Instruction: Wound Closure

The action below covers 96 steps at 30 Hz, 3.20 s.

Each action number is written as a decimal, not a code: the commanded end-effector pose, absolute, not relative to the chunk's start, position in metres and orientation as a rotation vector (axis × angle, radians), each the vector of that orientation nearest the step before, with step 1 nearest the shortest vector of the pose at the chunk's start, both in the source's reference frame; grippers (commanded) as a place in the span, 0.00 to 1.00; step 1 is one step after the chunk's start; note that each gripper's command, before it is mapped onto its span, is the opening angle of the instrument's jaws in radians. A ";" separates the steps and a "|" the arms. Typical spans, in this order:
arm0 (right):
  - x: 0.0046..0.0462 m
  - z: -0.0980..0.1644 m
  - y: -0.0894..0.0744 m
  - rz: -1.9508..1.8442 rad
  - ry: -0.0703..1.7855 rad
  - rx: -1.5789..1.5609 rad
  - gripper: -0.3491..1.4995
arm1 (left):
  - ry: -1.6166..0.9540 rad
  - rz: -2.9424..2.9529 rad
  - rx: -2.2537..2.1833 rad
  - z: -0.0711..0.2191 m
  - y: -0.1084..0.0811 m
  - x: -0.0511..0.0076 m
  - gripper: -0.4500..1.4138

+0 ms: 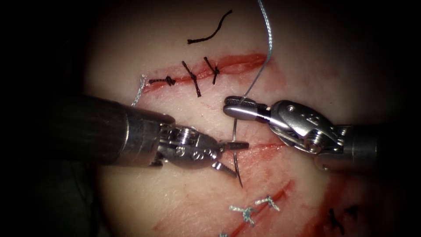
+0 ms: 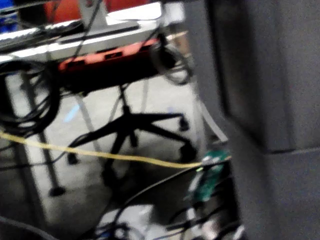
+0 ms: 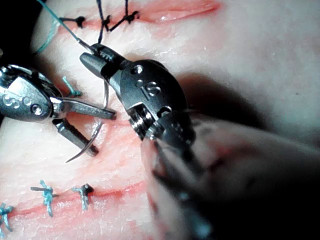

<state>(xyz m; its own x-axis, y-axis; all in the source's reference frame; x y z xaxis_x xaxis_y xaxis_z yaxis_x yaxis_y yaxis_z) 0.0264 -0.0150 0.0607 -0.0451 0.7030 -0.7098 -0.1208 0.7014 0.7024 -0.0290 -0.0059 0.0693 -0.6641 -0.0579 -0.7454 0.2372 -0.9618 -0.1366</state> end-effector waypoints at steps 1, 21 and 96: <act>0.0271 0.061 -0.015 0.714 1.478 0.506 0.00 | 0.335 -2.704 1.202 0.070 -0.006 -0.0296 0.43; 0.0268 0.061 -0.015 0.791 1.468 0.495 0.00 | 0.333 -2.700 1.234 0.070 -0.006 -0.0303 0.42; 0.0269 0.055 -0.014 0.281 1.591 0.303 0.00 | 3.118 -1.650 2.703 0.055 0.003 -0.0258 0.00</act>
<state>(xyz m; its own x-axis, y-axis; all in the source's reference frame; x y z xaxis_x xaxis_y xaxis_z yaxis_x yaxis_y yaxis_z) 0.0259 -0.0135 0.0548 -0.0305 0.3633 -0.9312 0.0256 0.9316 0.3626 -0.0248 0.0036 0.0547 0.2075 0.8894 0.4073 0.1946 0.3705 -0.9082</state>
